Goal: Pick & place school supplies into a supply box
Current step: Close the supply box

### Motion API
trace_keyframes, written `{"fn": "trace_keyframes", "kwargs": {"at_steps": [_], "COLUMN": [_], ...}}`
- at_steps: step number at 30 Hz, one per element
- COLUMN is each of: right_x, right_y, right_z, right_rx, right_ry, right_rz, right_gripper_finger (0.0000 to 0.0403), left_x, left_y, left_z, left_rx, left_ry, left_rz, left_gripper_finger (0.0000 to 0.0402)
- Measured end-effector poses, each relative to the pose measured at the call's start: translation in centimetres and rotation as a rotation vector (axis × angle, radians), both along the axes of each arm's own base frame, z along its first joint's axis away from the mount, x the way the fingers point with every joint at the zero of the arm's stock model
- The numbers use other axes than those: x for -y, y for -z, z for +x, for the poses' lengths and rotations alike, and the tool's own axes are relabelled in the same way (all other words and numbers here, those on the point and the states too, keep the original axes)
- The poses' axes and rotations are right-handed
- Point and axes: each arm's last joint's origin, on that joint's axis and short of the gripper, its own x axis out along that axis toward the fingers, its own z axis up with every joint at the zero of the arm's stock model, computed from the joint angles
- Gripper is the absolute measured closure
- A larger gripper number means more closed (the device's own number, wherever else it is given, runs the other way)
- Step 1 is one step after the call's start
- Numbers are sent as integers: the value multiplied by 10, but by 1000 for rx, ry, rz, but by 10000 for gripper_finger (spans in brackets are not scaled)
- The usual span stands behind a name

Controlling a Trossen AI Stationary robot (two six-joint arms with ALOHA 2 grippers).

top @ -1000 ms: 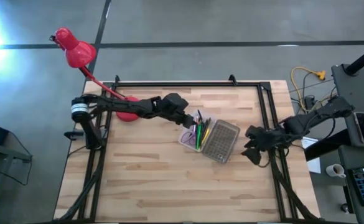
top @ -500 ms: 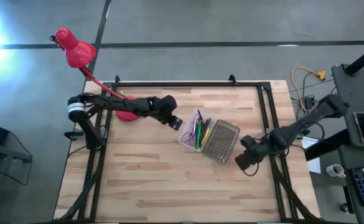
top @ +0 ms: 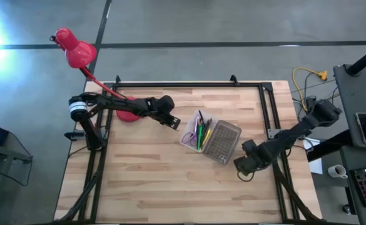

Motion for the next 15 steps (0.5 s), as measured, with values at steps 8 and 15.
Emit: {"fn": "trace_keyframes", "kwargs": {"at_steps": [8,15], "right_x": [-3,12], "right_y": [17,15], "right_z": [5,-1], "right_rx": [-4,238], "right_ry": [144,384], "right_rz": [-55,-234], "right_gripper_finger": [239,381], "left_x": [-3,-6], "left_y": [4,0], "left_z": [5,10], "left_rx": [5,62], "left_ry": [-2,0], "left_rz": [-2,14], "left_gripper_finger": [401,401]}}
